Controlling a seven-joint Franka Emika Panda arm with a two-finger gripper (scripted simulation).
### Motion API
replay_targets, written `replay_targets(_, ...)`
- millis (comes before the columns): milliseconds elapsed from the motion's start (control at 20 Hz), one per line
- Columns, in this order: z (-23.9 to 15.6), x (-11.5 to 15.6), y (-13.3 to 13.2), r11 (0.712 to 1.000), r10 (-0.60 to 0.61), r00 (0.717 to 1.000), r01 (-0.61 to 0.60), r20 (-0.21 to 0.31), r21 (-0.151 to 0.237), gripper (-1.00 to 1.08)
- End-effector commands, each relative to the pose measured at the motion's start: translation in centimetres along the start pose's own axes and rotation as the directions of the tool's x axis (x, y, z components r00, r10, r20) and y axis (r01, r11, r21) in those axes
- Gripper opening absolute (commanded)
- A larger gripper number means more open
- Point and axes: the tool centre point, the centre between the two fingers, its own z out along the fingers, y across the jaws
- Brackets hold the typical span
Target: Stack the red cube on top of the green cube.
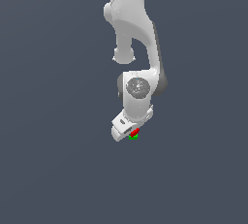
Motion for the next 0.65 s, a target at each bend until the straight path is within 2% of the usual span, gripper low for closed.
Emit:
replay_targets(0, 0.02, 0.28, 0.01, 1.0, 0.001, 1.0, -0.001, -0.001, -0.001, -1.0)
replay_targets(100, -0.01, 0.24, 0.07, 1.0, 0.001, 1.0, -0.001, -0.001, -0.001, -1.0)
replay_targets(150, -0.01, 0.24, 0.07, 1.0, 0.001, 1.0, -0.001, -0.001, -0.001, 1.0)
replay_targets(600, -0.01, 0.24, 0.07, 1.0, 0.001, 1.0, -0.001, -0.001, -0.001, 1.0)
